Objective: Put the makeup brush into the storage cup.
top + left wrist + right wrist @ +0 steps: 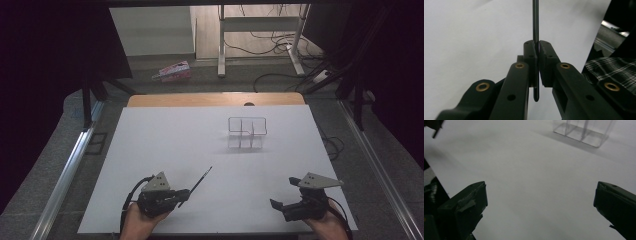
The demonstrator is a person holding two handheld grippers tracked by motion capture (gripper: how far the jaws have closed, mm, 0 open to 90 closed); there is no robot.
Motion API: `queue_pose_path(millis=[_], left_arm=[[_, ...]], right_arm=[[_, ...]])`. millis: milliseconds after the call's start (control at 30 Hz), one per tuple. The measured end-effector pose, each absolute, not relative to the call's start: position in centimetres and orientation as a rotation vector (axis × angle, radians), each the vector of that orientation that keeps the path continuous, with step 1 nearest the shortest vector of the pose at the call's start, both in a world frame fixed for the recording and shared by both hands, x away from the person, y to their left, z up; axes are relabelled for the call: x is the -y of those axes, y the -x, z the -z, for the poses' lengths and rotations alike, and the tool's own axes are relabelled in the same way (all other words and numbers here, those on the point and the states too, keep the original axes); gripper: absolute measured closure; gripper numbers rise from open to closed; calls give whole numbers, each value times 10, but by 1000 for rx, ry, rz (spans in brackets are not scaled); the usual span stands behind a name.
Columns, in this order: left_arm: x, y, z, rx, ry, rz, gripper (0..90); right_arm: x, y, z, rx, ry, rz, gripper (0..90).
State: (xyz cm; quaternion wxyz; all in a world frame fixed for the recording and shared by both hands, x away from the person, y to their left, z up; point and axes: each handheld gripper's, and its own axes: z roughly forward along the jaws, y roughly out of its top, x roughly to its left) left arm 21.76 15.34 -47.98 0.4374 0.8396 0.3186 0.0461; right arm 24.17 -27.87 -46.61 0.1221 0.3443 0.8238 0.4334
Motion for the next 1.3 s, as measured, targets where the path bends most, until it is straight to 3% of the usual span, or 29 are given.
queue_pose_path(millis=[1300], left_arm=[[-131, -226, 478, -720, -1991, -109, 854]], right_arm=[[210, -270, 446, -2456, -957, -1565, 1]])
